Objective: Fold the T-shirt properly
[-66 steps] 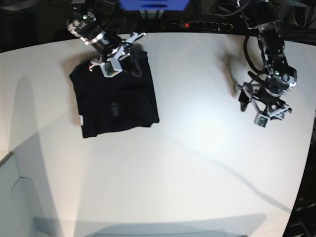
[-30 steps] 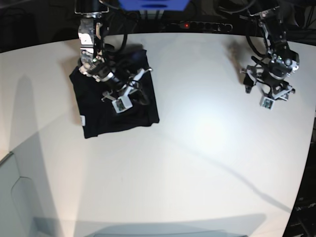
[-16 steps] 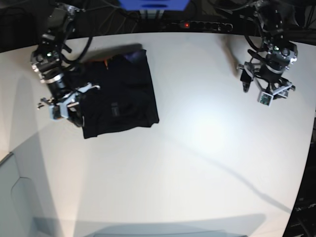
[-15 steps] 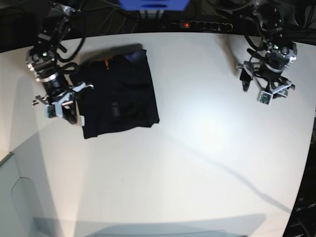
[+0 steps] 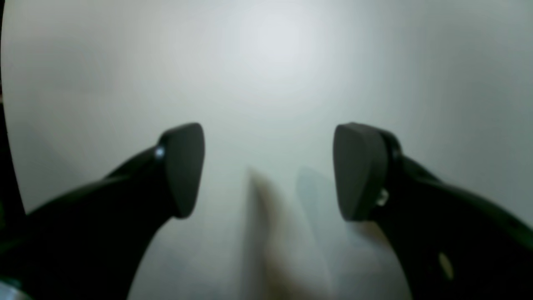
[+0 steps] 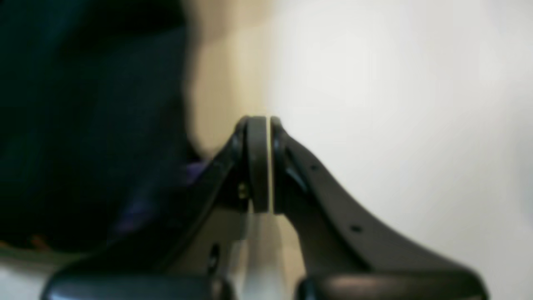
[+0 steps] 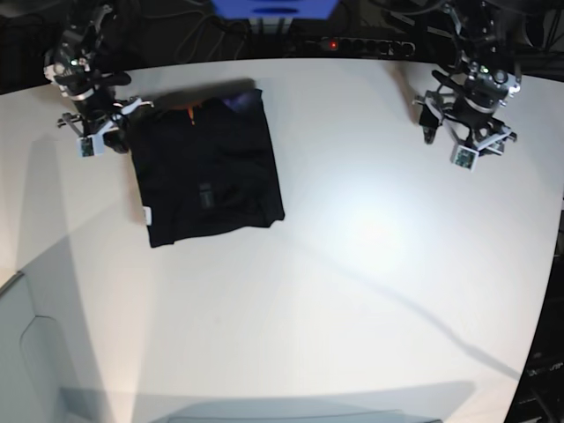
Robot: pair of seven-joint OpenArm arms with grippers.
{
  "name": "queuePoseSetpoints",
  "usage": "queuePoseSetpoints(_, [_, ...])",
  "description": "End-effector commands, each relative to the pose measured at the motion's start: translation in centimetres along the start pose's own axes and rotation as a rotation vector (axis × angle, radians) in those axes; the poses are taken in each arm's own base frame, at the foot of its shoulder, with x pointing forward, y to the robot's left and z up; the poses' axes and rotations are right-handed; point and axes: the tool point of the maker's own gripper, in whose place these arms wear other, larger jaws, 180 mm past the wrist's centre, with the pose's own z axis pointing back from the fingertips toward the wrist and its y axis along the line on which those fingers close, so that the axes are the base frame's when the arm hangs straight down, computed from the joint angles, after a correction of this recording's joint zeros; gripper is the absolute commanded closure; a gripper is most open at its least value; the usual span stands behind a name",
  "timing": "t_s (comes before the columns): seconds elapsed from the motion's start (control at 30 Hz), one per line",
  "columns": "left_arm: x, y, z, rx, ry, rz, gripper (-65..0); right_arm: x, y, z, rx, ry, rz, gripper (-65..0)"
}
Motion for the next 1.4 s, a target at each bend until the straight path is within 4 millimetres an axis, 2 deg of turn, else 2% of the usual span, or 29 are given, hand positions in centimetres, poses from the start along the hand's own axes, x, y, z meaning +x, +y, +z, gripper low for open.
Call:
queuePoseSetpoints(0.0, [0.2,0.9,0.6,0.028,-0.015,-0.001,-46.6,1.1,0.3,0.2,0.014,-0.044,0.009,0.0])
queuePoseSetpoints(0.17, [-0.9,2.0,1.0,0.061,0.005,0.033,-46.6,-0.4,2.5,0.3,0.062,-0.011,0.002,0.0])
queuePoseSetpoints(0.33, [-2.0,1.8,1.3,0.059,0.032,0.033,-46.6,-0.1,3.2,1.4,0.066,-0.019,0.022,0.0])
queuePoseSetpoints(0.4, [-2.8,1.4,1.5,0.053,0.047,0.046,-46.6,0.4,3.0,1.5,0.055,-0.033,0.021,0.0])
queuePoseSetpoints(0.53, [-4.4,0.2,2.6,0.045,0.083,0.067,-46.0,1.1,0.2,3.1,-0.042,-0.056,0.01,0.0])
queuePoseSetpoints(0.57, [-5.2,-0.5,3.0,0.033,0.101,0.065,-44.7,1.4,-0.1,3.6,-0.065,-0.064,0.008,0.0])
queuePoseSetpoints(0.63, [-6.2,-1.4,4.0,0.019,0.127,0.058,-38.5,0.7,-0.8,5.5,-0.111,-0.049,0.009,0.0])
queuePoseSetpoints(0.7, [-7.5,-2.6,4.9,0.005,0.159,0.076,-28.8,-0.1,-0.6,7.6,-0.135,-0.022,0.022,0.0])
queuePoseSetpoints(0.77, [-9.7,-4.1,6.0,-0.02,0.216,0.101,-16.5,-1.9,0.3,9.8,-0.136,0.041,0.034,0.0])
queuePoseSetpoints(0.83, [-12.0,-5.6,7.2,-0.048,0.276,0.12,-4.2,-4.8,0.9,12.0,-0.13,0.136,0.029,0.0])
queuePoseSetpoints(0.87, [-13.1,-6.3,7.9,-0.064,0.308,0.129,0.0,-6.2,1.1,13.0,-0.127,0.182,0.025,0.0])
queuePoseSetpoints(1.0, [-16.5,-7.9,10.3,-0.1,0.405,0.141,-0.8,-10.7,1.9,16.0,-0.109,0.323,-0.008,0.0])
queuePoseSetpoints(1.07, [-17.5,-8.3,10.4,-0.112,0.409,0.159,0.0,-12.6,2.2,16.6,-0.103,0.371,-0.038,0.0])
queuePoseSetpoints(1.17, [-20.7,-9.2,9.5,-0.147,0.43,0.218,0.0,-16.4,3.8,16.3,-0.049,0.448,-0.114,0.0])
queuePoseSetpoints(1.37, [-28.6,-12.0,6.3,-0.231,0.489,0.416,0.0,-23.7,4.3,14.8,0.001,0.578,-0.254,0.0])
